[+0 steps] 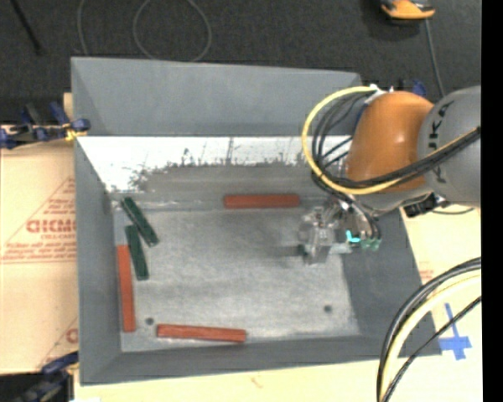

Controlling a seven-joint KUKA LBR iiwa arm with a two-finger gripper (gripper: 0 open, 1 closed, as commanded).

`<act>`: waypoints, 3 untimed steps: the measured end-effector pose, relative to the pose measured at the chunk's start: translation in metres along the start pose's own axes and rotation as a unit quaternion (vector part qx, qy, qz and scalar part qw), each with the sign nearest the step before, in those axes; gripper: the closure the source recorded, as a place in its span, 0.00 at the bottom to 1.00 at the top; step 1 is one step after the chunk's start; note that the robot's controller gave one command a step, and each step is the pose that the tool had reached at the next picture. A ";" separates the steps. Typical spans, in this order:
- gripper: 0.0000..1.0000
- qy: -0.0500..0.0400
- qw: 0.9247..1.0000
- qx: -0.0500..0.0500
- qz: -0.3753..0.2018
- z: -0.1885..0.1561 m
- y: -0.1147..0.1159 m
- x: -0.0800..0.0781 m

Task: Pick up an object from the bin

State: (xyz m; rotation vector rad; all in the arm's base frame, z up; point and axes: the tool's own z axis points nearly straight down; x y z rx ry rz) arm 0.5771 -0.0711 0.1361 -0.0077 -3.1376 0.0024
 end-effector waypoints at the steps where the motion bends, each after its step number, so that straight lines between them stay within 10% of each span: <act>1: 0.00 -0.005 1.000 0.000 -0.024 0.068 -0.021 -0.037; 2: 1.00 -0.006 1.000 0.001 -0.025 0.064 -0.021 -0.037; 3: 1.00 -0.009 0.999 0.002 -0.042 -0.102 -0.017 -0.031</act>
Offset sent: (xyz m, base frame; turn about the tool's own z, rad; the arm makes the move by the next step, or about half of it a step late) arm 0.0350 -0.0189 -0.0661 -0.0506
